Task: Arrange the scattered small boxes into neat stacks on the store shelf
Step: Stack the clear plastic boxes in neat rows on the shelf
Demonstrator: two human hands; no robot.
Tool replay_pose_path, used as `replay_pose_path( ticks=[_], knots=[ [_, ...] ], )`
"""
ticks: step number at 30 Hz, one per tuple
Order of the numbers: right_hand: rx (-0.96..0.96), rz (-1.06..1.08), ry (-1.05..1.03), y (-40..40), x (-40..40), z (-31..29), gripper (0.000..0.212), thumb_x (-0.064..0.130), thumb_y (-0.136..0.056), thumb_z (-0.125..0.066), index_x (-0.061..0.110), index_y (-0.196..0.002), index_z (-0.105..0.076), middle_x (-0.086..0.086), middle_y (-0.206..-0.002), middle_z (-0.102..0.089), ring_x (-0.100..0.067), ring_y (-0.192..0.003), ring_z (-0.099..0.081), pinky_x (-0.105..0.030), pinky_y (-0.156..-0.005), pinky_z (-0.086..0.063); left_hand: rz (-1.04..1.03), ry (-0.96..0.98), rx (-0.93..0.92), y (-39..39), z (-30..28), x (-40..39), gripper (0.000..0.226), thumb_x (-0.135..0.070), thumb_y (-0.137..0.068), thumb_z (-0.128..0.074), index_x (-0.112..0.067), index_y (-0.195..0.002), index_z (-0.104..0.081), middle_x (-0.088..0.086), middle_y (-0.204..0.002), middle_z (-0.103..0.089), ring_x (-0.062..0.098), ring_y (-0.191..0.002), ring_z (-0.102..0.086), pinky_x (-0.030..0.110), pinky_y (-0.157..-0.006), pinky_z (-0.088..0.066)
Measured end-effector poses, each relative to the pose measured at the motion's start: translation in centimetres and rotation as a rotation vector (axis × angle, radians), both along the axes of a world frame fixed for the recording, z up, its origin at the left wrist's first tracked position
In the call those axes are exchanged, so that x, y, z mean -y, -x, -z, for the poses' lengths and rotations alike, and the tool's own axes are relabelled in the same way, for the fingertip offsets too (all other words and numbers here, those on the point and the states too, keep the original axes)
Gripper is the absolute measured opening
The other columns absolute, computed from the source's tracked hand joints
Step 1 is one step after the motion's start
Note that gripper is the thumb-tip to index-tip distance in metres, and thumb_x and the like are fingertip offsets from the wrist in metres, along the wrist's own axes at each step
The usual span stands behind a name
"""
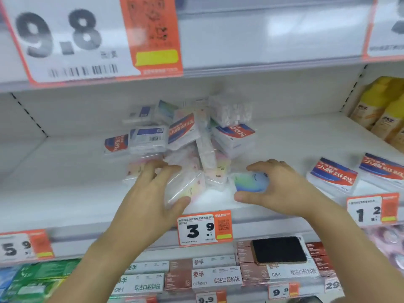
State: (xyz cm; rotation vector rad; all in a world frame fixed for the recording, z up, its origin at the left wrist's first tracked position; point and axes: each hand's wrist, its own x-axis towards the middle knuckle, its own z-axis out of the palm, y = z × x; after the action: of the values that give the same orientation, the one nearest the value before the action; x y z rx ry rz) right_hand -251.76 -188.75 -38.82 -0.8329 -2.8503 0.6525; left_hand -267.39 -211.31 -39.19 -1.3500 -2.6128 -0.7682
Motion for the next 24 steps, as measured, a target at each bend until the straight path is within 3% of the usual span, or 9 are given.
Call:
replay_pose_path(
  ticks=[2, 4, 7, 10, 13, 18, 22, 24],
  knots=[
    [-0.055, -0.002, -0.02, 0.2, 0.2, -0.1, 0.081, 0.075, -0.046, -0.078, 0.031, -0.113, -0.064, 0.01, -0.108, -0.059, -0.01, -0.1, -0.053, -0.014, -0.077, -0.037, 0.02, -0.063, 0.065, 0.6, 0.0, 0.3, 0.055, -0.041, -0.074, -0.077, -0.035, -0.125, -0.056, -0.014, -0.126, -0.041, 0.002, -0.103, -0.048, 0.021, -0.086, -0.044],
    [-0.223, 0.013, -0.013, 0.3, 0.7, -0.6, 0.068, 0.063, -0.041, -0.088, 0.03, -0.096, -0.067, 0.012, -0.095, -0.056, -0.004, -0.086, -0.053, -0.009, -0.065, -0.035, 0.035, -0.123, 0.13, 1.3, 0.0, 0.8, 0.052, -0.037, -0.073, -0.079, -0.035, -0.122, -0.06, -0.014, -0.125, -0.043, 0.001, -0.103, -0.051, 0.023, -0.09, -0.047],
    [-0.486, -0.007, 0.137, 0.3, 1.6, -1.1, 0.05, 0.037, -0.048, -0.095, 0.03, -0.088, -0.066, 0.011, -0.095, -0.061, 0.0, -0.088, -0.058, -0.006, -0.07, -0.04, 0.046, -0.166, 0.16, 2.1, -0.1, 1.9, 0.048, -0.037, -0.074, -0.079, -0.038, -0.12, -0.064, -0.016, -0.124, -0.047, -0.003, -0.107, -0.053, 0.021, -0.09, -0.046],
    [-0.569, -0.133, 0.257, 0.7, 3.0, -1.2, 0.044, 0.027, -0.056, -0.094, 0.035, -0.091, -0.068, 0.015, -0.099, -0.066, 0.001, -0.097, -0.062, -0.006, -0.082, -0.041, 0.085, -0.228, 0.223, 2.6, -0.4, 3.1, 0.045, -0.039, -0.073, -0.078, -0.04, -0.116, -0.066, -0.017, -0.122, -0.051, -0.001, -0.113, -0.053, 0.021, -0.084, -0.048],
    [-0.544, -0.185, 0.35, 1.7, 4.4, -1.0, 0.051, 0.026, -0.055, -0.095, 0.037, -0.098, -0.069, 0.021, -0.101, -0.069, 0.001, -0.1, -0.064, -0.012, -0.084, -0.047, 0.145, -0.25, 0.266, 2.8, -0.6, 4.0, 0.046, -0.033, -0.073, -0.074, -0.038, -0.117, -0.065, -0.018, -0.122, -0.052, 0.005, -0.116, -0.054, 0.022, -0.086, -0.048],
    [-0.517, -0.194, 0.133, 3.7, 5.5, 0.7, 0.044, 0.049, -0.061, -0.086, 0.033, -0.098, -0.068, 0.016, -0.104, -0.059, 0.002, -0.101, -0.055, -0.008, -0.087, -0.04, 0.18, -0.181, 0.318, 3.7, -0.9, 5.6, 0.068, -0.021, -0.069, -0.074, -0.04, -0.13, -0.052, -0.013, -0.125, -0.045, 0.009, -0.121, -0.05, 0.036, -0.099, -0.047],
    [-0.65, -0.04, 0.036, 4.8, 5.6, 0.2, 0.05, 0.054, -0.075, -0.073, 0.03, -0.116, -0.058, 0.015, -0.117, -0.046, -0.006, -0.108, -0.052, -0.009, -0.086, -0.04, 0.192, -0.124, 0.321, 4.3, -0.6, 6.0, 0.073, -0.015, -0.066, -0.07, -0.04, -0.131, -0.05, -0.015, -0.123, -0.041, 0.003, -0.119, -0.048, 0.024, -0.1, -0.042],
    [-0.661, -0.003, -0.019, 6.2, 5.6, -0.6, 0.064, 0.056, -0.073, -0.074, 0.032, -0.128, -0.05, 0.012, -0.123, -0.044, -0.013, -0.114, -0.051, -0.018, -0.087, -0.043, 0.222, -0.119, 0.312, 4.0, -0.4, 5.5, 0.068, -0.023, -0.068, -0.074, -0.036, -0.131, -0.052, -0.014, -0.123, -0.042, 0.002, -0.12, -0.047, 0.019, -0.103, -0.038]
  ],
)
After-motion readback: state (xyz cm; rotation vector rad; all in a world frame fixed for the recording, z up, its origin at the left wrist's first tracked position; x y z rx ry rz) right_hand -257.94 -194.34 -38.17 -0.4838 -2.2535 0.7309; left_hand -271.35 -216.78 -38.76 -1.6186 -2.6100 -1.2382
